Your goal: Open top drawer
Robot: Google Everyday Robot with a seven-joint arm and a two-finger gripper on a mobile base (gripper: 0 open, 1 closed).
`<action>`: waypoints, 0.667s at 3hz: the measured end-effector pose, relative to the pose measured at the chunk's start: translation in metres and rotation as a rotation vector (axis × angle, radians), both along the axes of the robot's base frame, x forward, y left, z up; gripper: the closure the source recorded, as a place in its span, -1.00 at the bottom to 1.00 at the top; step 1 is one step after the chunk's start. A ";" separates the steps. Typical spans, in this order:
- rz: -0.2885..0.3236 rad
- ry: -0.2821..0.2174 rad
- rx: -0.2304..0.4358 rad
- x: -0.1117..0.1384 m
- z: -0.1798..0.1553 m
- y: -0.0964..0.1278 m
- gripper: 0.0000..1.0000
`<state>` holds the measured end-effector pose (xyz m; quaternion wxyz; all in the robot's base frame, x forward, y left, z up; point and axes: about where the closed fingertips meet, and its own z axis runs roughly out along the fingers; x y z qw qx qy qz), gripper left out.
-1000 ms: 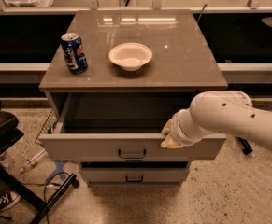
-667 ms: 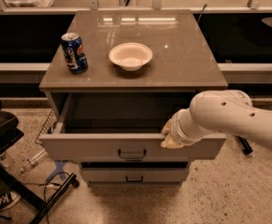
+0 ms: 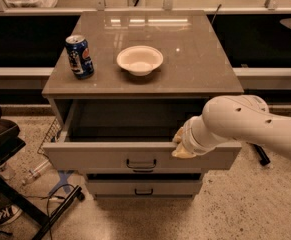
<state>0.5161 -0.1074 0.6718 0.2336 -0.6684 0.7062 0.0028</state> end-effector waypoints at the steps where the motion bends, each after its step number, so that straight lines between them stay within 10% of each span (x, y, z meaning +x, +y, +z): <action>1: 0.053 0.035 -0.050 -0.020 0.002 -0.003 1.00; 2: 0.103 0.071 -0.087 -0.040 0.006 -0.007 1.00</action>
Offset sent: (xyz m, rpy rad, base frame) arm -0.1262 -0.0291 0.0225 -0.2379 0.2509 0.3821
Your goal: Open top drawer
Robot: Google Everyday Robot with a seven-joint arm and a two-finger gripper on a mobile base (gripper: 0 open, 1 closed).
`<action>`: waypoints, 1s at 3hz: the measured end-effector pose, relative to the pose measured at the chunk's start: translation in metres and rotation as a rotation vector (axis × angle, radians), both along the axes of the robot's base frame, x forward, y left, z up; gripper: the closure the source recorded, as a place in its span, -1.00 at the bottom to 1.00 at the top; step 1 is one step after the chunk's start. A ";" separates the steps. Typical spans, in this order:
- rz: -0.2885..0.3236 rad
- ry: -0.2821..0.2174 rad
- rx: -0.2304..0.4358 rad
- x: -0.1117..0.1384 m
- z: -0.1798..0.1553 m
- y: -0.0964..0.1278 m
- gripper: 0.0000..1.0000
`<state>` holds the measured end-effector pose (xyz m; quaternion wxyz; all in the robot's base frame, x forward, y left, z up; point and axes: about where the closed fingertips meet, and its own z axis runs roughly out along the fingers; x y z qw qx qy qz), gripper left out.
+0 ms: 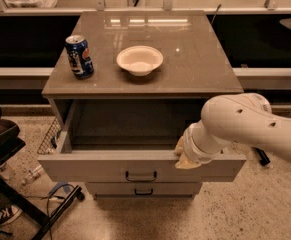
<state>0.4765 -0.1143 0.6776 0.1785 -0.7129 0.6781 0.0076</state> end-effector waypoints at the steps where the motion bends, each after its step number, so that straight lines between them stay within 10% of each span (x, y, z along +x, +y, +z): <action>1: 0.056 0.023 -0.018 -0.017 0.004 -0.004 1.00; 3: 0.073 0.029 -0.024 -0.022 0.005 -0.006 0.17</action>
Offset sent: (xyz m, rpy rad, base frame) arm -0.0131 -0.0033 0.0029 -0.0137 0.0179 0.0427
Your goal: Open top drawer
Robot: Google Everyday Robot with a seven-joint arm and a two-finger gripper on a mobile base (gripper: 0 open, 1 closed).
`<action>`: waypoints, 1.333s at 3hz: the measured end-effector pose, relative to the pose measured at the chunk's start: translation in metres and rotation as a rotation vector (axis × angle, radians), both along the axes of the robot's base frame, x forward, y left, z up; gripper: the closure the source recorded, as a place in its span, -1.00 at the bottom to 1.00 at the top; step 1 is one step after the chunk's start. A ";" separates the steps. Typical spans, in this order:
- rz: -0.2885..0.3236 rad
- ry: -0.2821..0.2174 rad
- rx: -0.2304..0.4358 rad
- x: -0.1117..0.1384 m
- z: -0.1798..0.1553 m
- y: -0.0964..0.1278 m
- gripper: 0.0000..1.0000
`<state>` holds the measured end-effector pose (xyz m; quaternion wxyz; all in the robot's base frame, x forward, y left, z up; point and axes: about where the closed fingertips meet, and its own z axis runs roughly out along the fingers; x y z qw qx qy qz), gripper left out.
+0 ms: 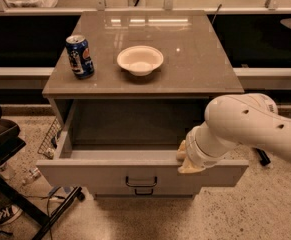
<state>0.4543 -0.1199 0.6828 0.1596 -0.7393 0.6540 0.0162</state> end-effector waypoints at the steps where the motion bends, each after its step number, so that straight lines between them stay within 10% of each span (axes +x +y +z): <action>1: 0.001 -0.001 -0.001 0.000 0.001 0.000 -0.28; 3: 0.003 -0.003 -0.003 -0.001 0.002 0.001 -1.00; 4: 0.003 -0.003 -0.003 -0.001 0.002 0.001 -1.00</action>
Offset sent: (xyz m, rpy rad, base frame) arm -0.0004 0.0003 0.0005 -0.0009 -0.0010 0.0011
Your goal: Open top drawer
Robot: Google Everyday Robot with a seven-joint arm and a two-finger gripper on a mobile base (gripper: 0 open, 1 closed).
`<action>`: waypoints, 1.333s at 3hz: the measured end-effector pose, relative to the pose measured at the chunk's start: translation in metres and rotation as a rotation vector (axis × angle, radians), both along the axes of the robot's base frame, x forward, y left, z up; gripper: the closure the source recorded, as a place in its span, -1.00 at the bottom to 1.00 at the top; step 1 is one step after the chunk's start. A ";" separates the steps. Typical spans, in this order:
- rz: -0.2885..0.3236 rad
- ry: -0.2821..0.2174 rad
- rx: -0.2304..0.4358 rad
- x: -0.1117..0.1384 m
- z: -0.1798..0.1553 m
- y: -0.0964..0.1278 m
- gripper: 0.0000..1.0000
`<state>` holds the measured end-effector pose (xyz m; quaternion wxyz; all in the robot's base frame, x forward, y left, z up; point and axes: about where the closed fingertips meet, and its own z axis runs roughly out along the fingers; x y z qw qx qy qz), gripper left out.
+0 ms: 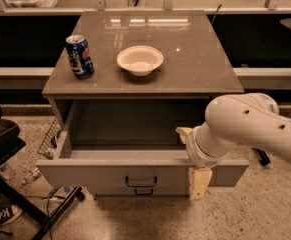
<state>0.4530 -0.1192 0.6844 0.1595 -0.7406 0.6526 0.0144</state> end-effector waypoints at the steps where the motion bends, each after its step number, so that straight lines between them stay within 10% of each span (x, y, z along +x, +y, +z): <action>1: -0.029 -0.007 -0.016 0.004 0.011 -0.004 -1.00; 4: -0.090 -0.076 -0.254 0.076 0.138 -0.023 0.28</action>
Offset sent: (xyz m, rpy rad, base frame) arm 0.0384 -0.0251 0.1244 -0.2624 -0.0100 -0.1582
